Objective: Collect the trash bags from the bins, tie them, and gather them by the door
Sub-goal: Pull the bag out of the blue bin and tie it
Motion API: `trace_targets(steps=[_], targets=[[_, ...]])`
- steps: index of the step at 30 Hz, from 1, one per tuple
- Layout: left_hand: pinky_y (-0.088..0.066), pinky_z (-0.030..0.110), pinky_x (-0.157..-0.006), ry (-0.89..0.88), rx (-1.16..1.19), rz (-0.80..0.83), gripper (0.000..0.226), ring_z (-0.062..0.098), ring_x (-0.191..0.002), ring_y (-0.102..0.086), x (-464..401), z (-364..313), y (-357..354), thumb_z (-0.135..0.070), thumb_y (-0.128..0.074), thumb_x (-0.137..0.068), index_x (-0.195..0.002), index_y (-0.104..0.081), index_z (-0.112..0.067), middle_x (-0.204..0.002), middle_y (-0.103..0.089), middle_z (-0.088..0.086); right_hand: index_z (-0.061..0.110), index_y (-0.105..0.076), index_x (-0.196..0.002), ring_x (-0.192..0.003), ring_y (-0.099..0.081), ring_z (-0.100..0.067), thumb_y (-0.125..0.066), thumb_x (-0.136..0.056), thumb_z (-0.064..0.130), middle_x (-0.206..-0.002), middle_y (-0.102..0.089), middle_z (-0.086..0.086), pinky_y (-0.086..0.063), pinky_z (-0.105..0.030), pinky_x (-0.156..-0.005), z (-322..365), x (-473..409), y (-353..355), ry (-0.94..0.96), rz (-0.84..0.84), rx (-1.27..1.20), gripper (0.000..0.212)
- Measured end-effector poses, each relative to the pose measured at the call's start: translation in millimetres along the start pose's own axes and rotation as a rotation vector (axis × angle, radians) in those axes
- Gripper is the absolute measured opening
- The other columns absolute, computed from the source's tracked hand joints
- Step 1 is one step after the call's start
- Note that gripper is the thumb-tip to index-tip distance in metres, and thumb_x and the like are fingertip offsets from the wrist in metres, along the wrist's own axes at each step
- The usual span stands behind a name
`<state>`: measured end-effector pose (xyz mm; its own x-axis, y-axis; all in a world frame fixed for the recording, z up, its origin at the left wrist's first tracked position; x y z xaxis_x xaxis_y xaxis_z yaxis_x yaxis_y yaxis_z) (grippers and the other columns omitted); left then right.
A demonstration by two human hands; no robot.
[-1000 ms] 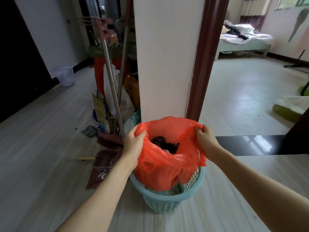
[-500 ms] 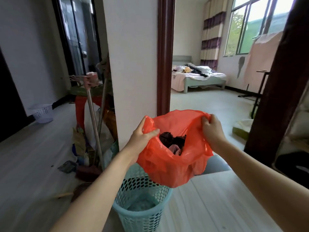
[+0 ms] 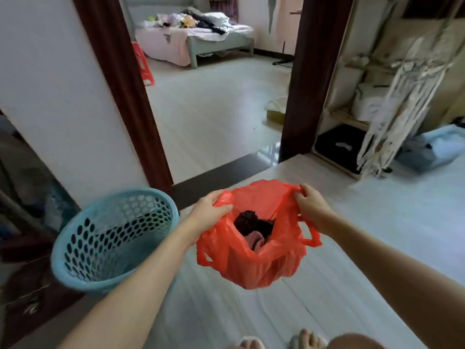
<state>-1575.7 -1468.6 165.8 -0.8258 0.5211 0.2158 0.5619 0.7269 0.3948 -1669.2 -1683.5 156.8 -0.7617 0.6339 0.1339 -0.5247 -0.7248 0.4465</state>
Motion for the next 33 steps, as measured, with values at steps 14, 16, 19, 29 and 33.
trace_targets(steps=[14,16,19,29,33], targets=[[-0.044,0.036,-0.098,0.068,-0.829,0.178,0.056,0.027,-0.118,-0.053,-43,40,-81,-0.041,-0.072,-0.071,-0.122,-0.054,-0.025,-0.126,-0.059,0.007,0.012,-0.032,-0.139,-0.045,-0.048,-0.021,-0.042,-0.082,-0.006,-0.088,-0.054,-0.011,-0.043,-0.023,-0.035,-102,-8,42,-0.306,0.079,0.248,0.06],[-0.042,0.036,-0.101,0.063,-0.949,0.174,0.059,0.027,-0.122,-0.051,-44,27,-74,-0.044,-0.071,-0.072,-0.125,-0.051,-0.026,-0.131,-0.056,0.005,0.02,-0.018,-0.146,-0.049,-0.048,-0.022,-0.037,-0.08,-0.01,-0.105,-0.049,-0.014,-0.046,-0.029,-0.042,-86,-9,53,-0.258,0.082,0.247,0.075],[-0.042,0.035,-0.098,0.031,-1.009,0.111,0.056,0.025,-0.12,-0.053,-34,-4,-59,-0.04,-0.07,-0.075,-0.125,-0.052,-0.026,-0.127,-0.058,0.004,0.024,-0.017,-0.146,-0.052,-0.051,-0.023,-0.035,-0.082,-0.012,-0.095,-0.05,-0.016,-0.053,-0.039,-0.054,-59,-8,70,-0.199,0.053,0.234,0.076],[-0.046,0.032,-0.091,-0.389,-0.687,-0.124,0.026,0.028,-0.103,-0.061,1,-90,-32,-0.012,-0.051,-0.088,-0.102,-0.07,-0.021,-0.111,-0.064,0.006,0.016,-0.067,-0.092,-0.065,-0.069,-0.028,-0.042,-0.089,0.008,-0.082,-0.068,-0.011,-0.059,-0.04,-0.067,-11,14,116,0.038,-0.128,0.613,0.026],[-0.049,0.037,-0.073,-0.571,-1.015,-0.339,0.027,0.035,-0.086,-0.062,12,-94,-20,-0.006,-0.047,-0.09,-0.097,-0.07,-0.017,-0.106,-0.056,0.007,0.016,-0.046,-0.122,-0.086,-0.062,-0.034,-0.038,-0.091,0.022,-0.098,-0.063,-0.012,-0.051,-0.038,-0.074,-1,21,127,0.078,-0.246,0.576,0.033]])
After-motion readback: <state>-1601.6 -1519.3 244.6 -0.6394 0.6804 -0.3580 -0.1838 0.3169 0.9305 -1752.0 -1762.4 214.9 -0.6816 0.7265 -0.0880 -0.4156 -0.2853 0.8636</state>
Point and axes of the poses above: each hand's wrist, its own x-axis away from the middle knuckle, its own y-axis out of the back of the hand, z = x × y, the point moved 6 cm from there along -x, towards the middle knuckle
